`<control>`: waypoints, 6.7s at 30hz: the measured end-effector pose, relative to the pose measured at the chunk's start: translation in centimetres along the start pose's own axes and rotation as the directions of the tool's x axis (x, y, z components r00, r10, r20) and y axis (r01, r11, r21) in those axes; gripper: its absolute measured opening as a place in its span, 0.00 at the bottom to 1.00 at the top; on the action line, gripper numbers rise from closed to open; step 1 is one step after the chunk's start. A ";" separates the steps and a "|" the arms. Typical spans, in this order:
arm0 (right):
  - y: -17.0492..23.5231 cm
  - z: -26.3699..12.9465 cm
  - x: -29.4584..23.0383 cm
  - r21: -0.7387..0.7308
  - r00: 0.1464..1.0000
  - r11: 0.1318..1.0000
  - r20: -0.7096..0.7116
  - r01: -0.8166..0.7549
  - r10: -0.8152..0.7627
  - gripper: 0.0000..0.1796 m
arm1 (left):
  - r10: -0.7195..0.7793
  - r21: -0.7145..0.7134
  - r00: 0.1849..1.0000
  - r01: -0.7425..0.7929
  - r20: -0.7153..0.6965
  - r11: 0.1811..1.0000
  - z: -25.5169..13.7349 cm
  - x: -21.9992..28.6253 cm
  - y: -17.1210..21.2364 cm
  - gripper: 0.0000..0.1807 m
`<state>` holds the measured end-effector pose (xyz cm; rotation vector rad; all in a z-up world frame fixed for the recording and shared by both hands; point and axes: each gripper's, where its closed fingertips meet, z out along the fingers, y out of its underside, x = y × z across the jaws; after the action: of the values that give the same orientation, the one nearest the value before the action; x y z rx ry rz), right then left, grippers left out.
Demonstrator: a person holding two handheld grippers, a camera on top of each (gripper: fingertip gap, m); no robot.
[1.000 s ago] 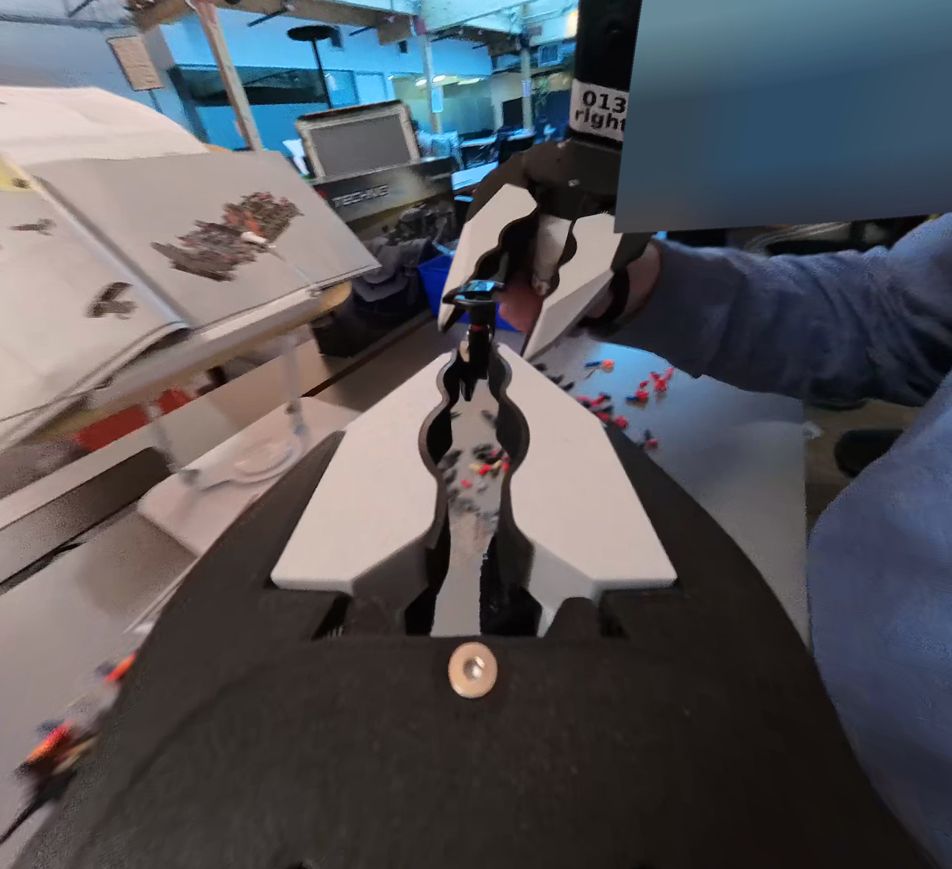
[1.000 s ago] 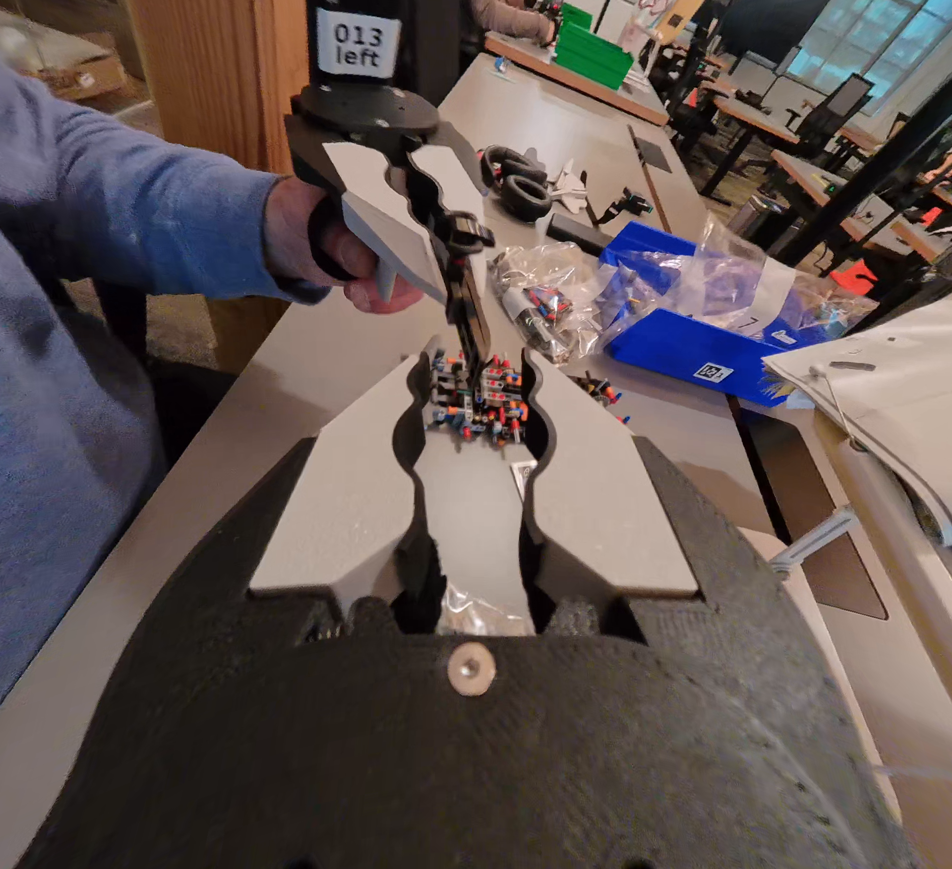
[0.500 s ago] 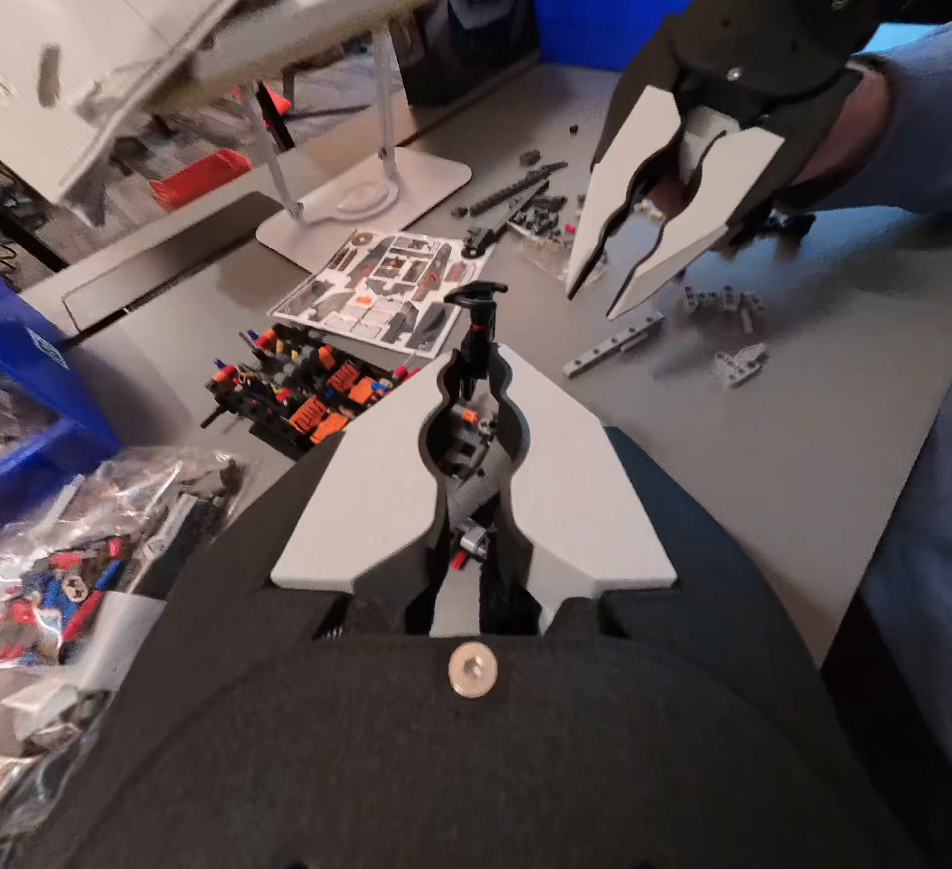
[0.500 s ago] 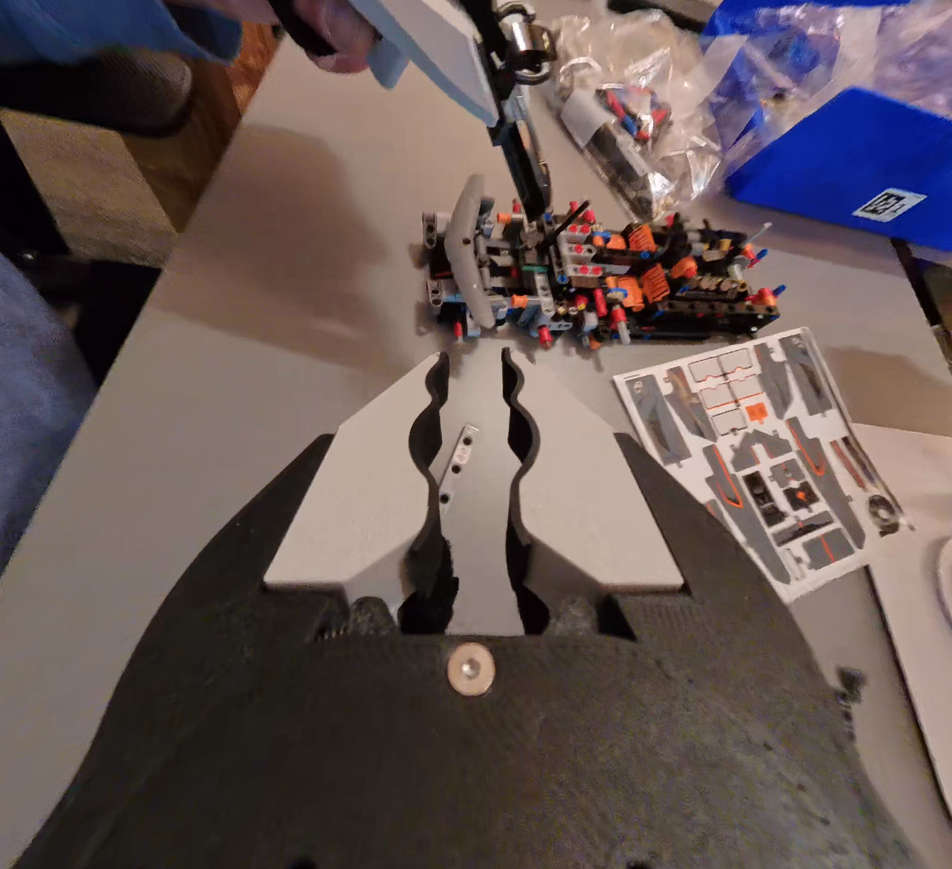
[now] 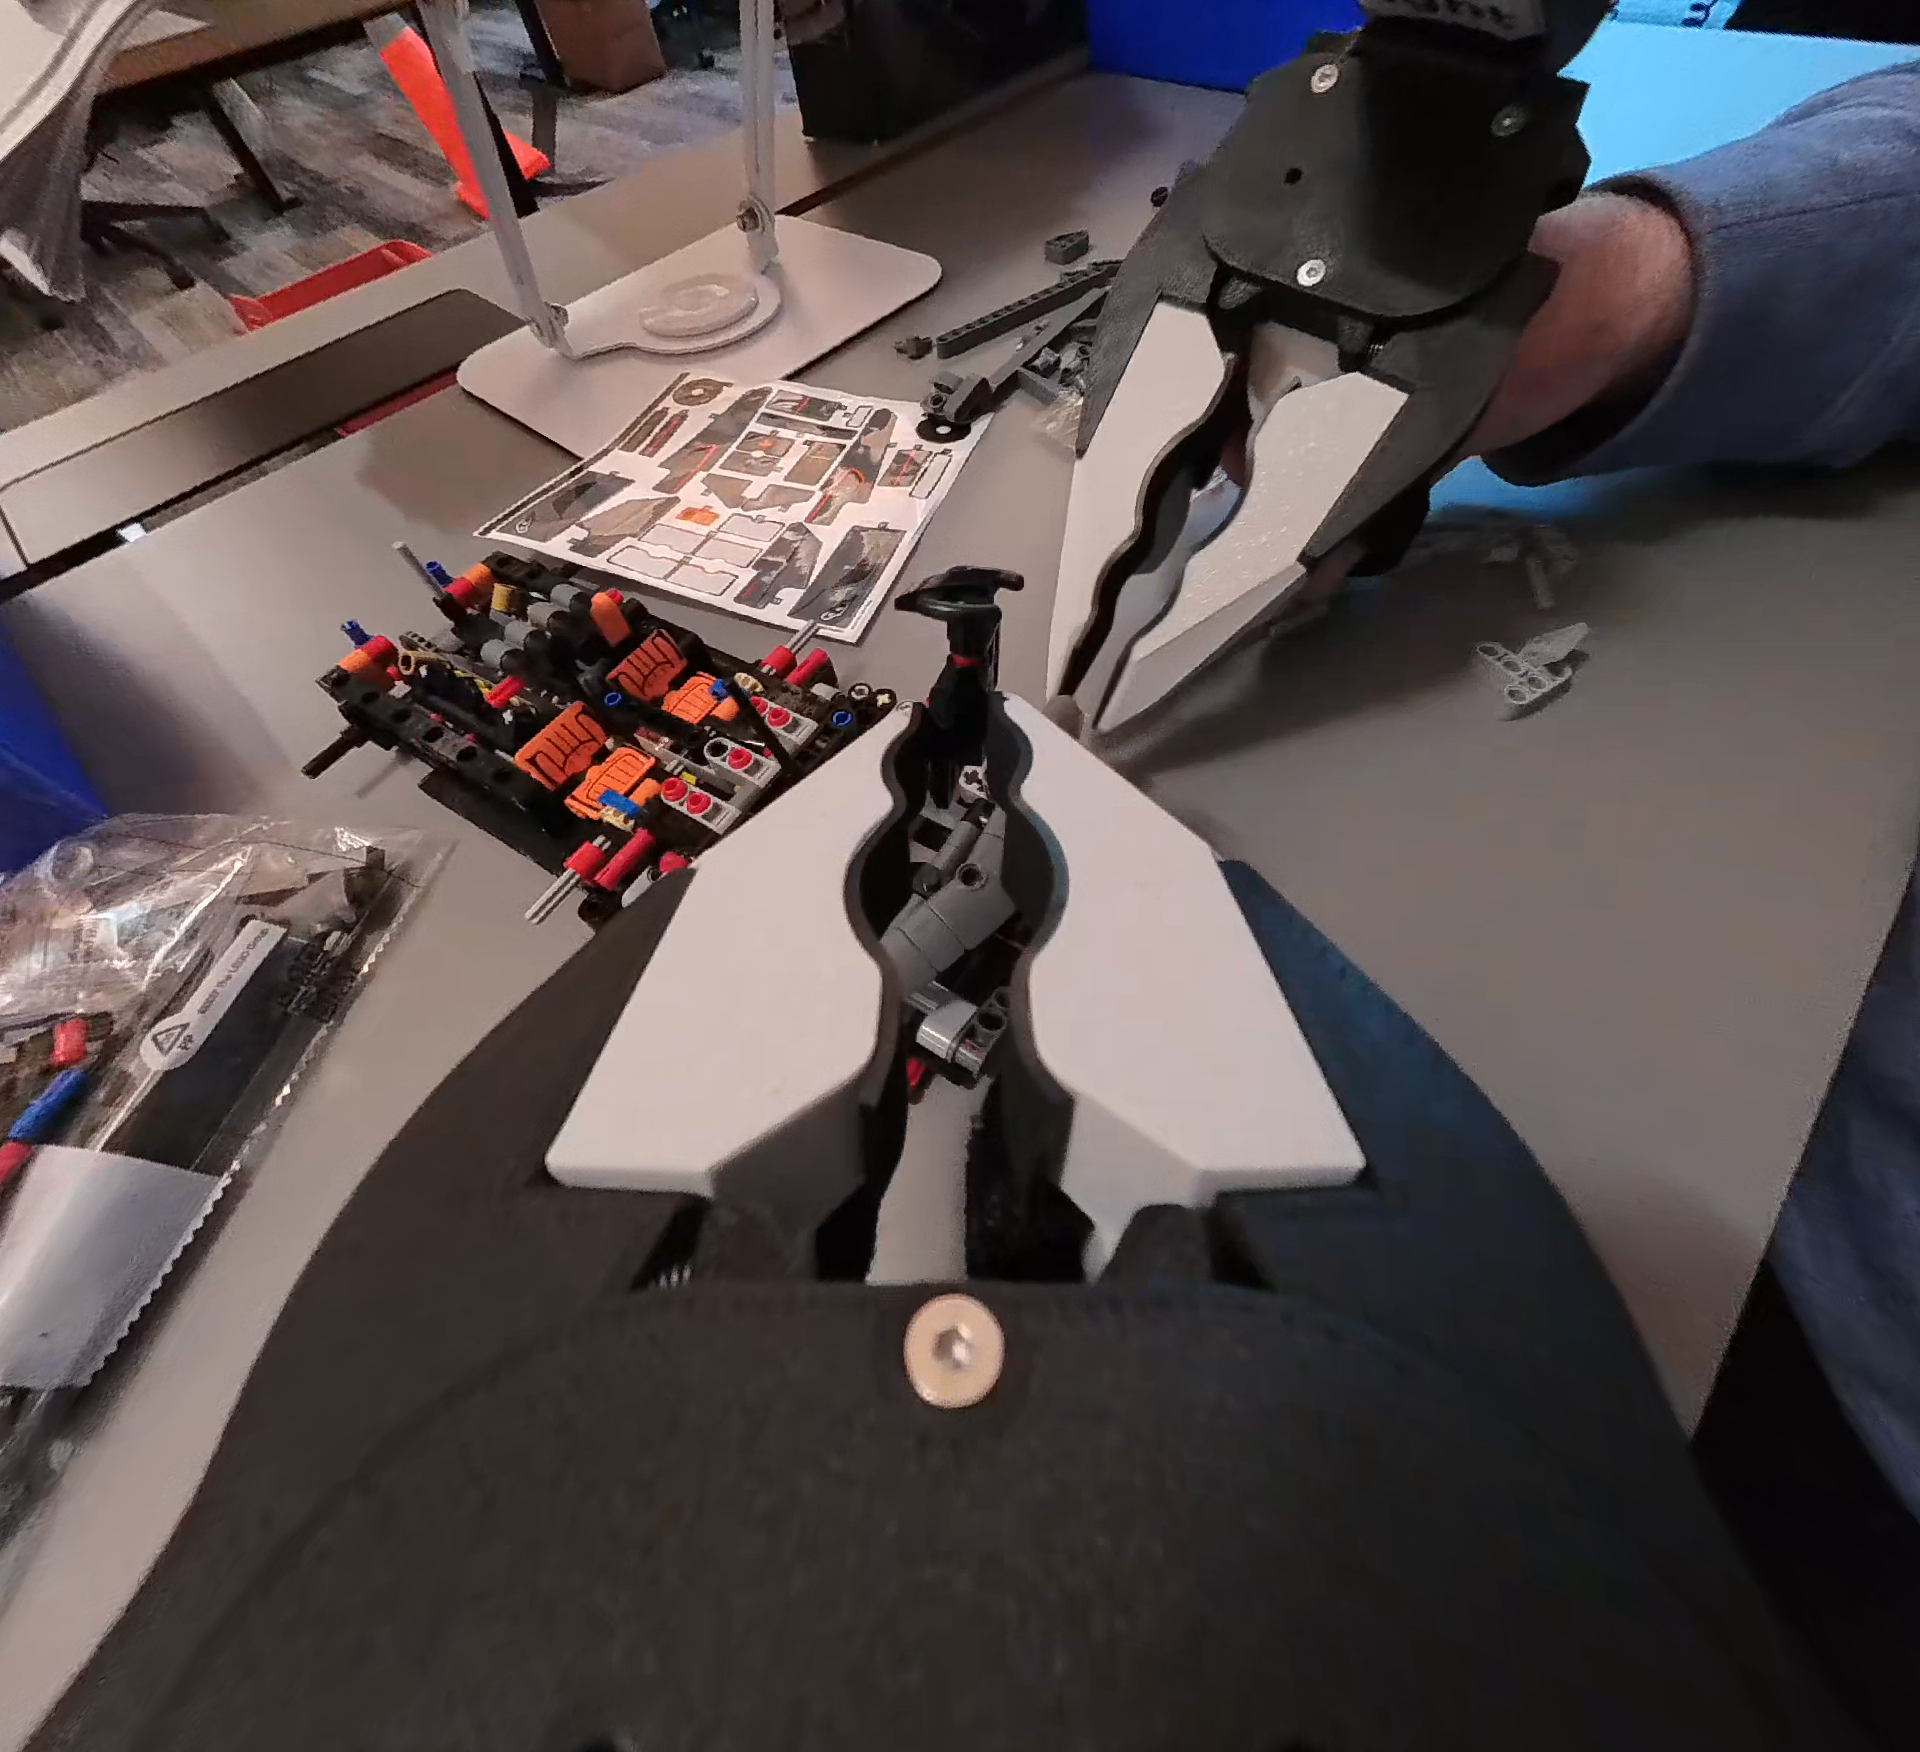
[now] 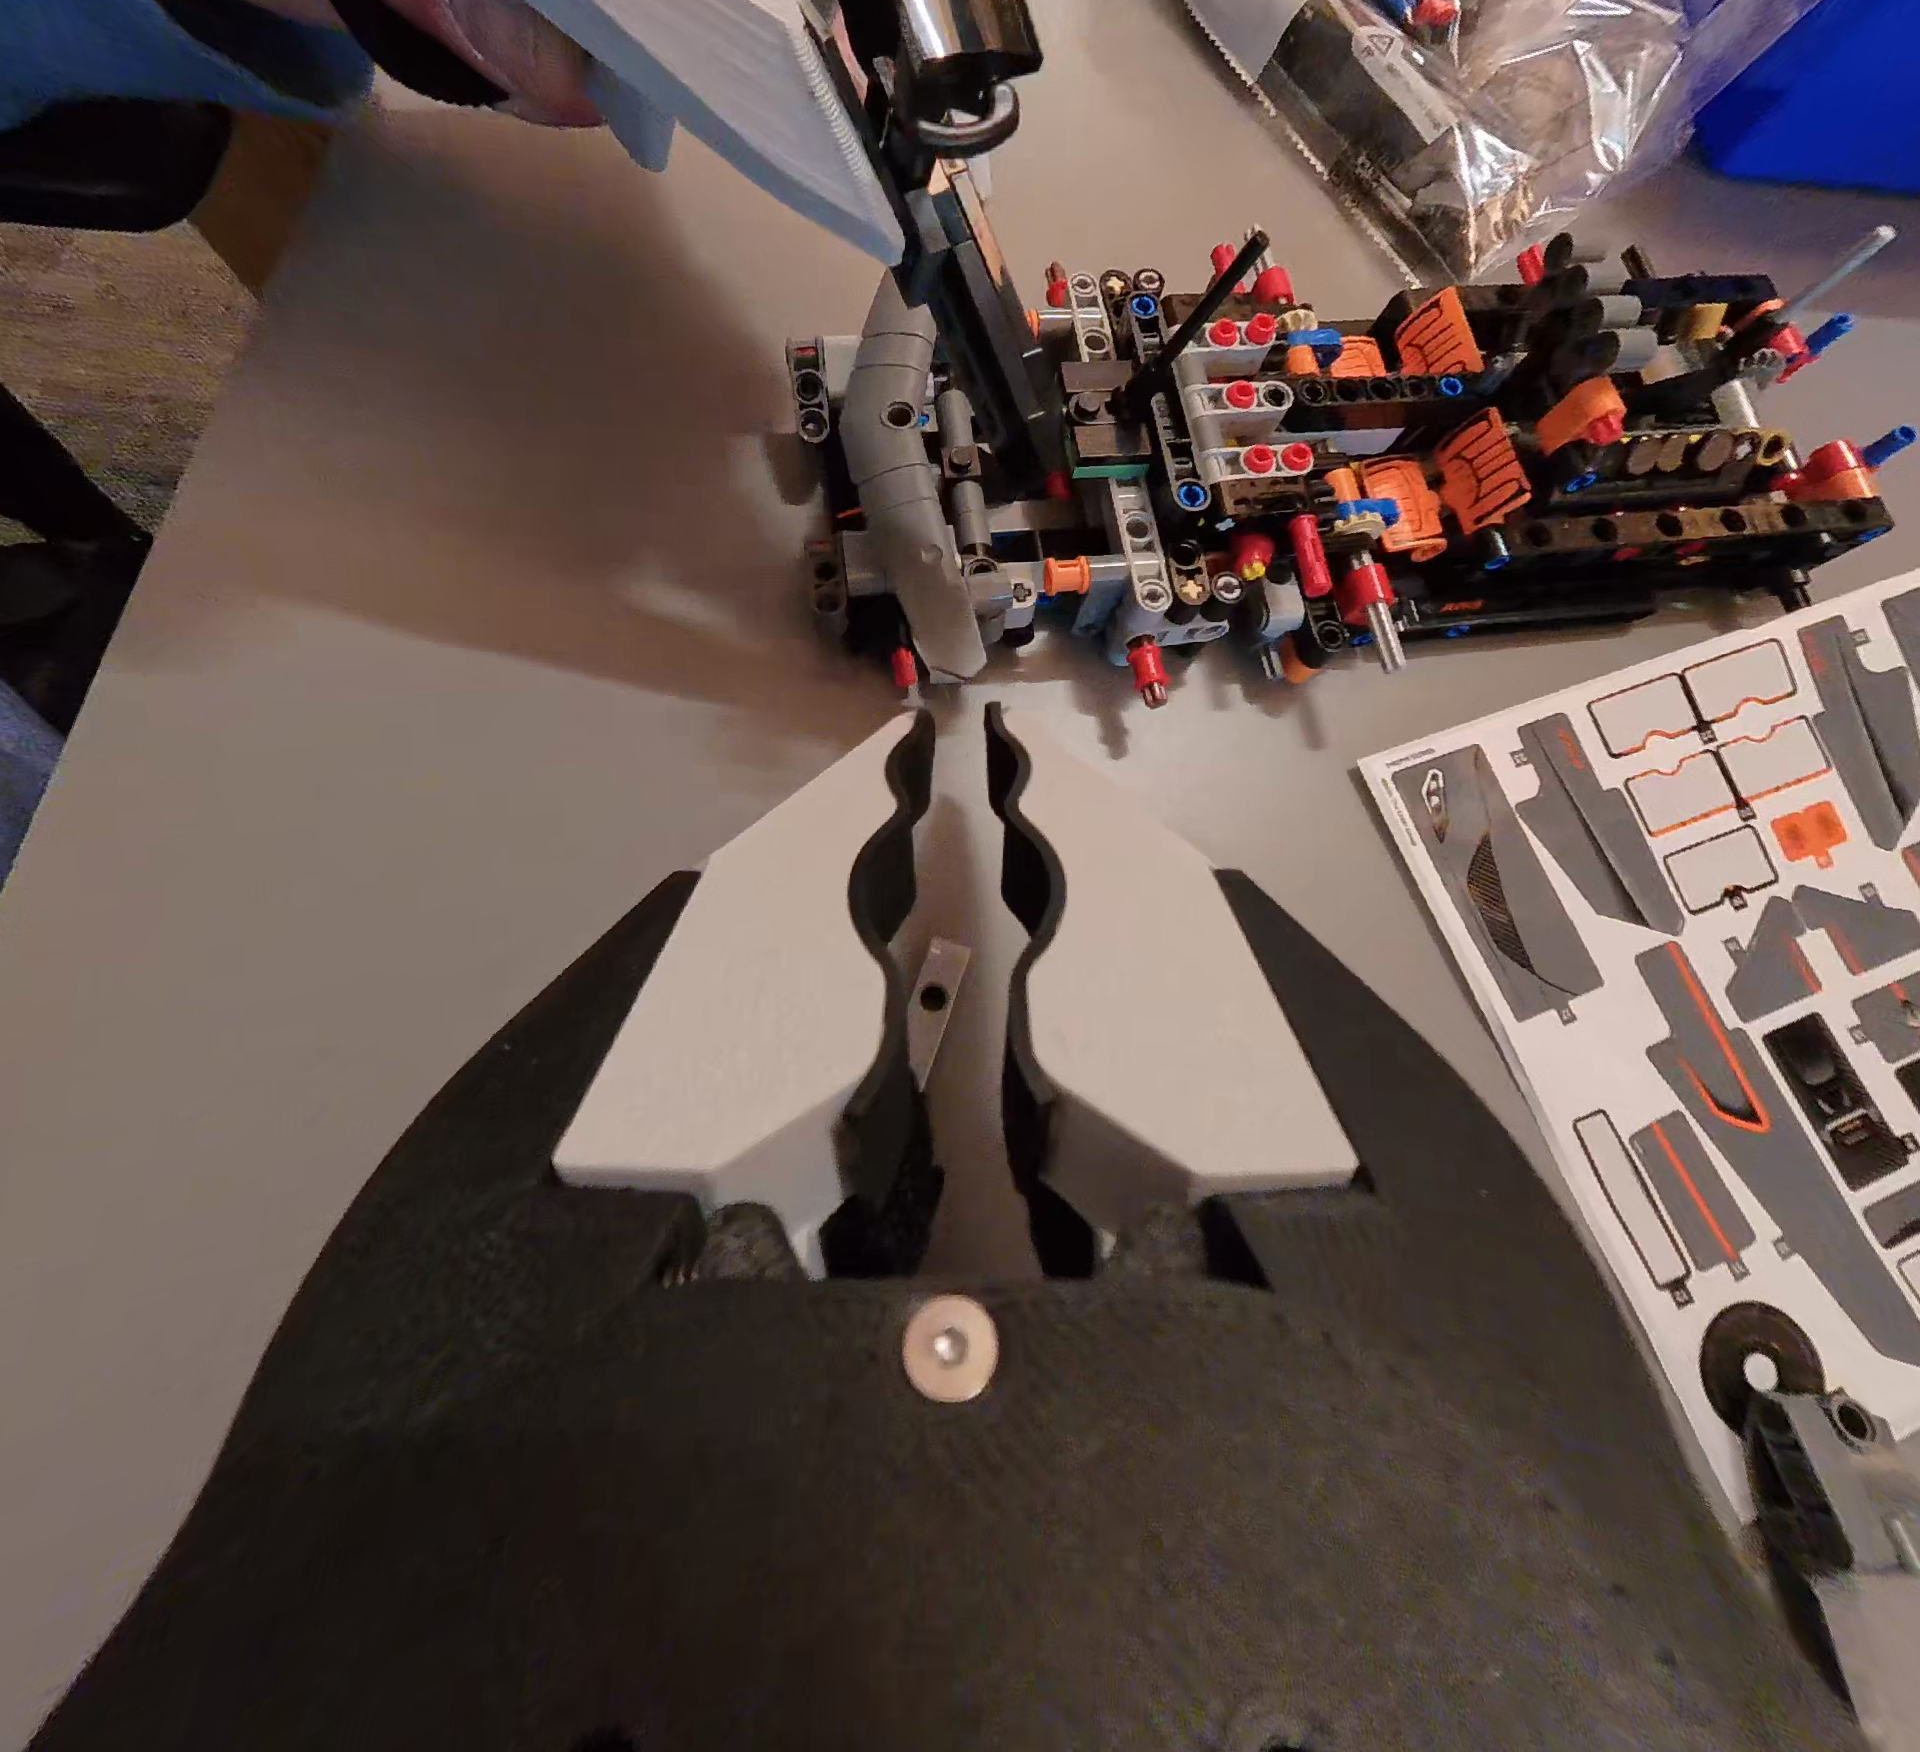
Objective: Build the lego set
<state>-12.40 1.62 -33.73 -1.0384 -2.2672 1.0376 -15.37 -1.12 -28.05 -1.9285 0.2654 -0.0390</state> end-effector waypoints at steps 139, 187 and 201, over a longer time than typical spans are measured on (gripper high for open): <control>-7.6 -8.5 -2.3 0.191 0.661 0.688 0.538 -0.700 0.523 0.00 | 0.722 -0.215 0.614 -0.695 0.319 0.686 1.8 2.1 -4.6 0.05; -2.0 -13.0 -3.3 0.332 0.773 0.716 0.437 -0.614 0.460 0.00 | 0.123 -0.336 0.978 -0.174 -0.167 0.926 6.3 9.7 4.9 0.13; -4.0 -13.2 -3.9 0.338 0.799 0.750 0.443 -0.569 0.406 0.00 | -0.083 0.020 0.971 0.090 -0.226 0.996 2.7 9.1 -6.5 0.05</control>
<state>-3.31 2.78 -22.73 -1.3601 -1.8412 2.0119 -5.06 1.71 -23.87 -1.9057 0.3294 -0.3189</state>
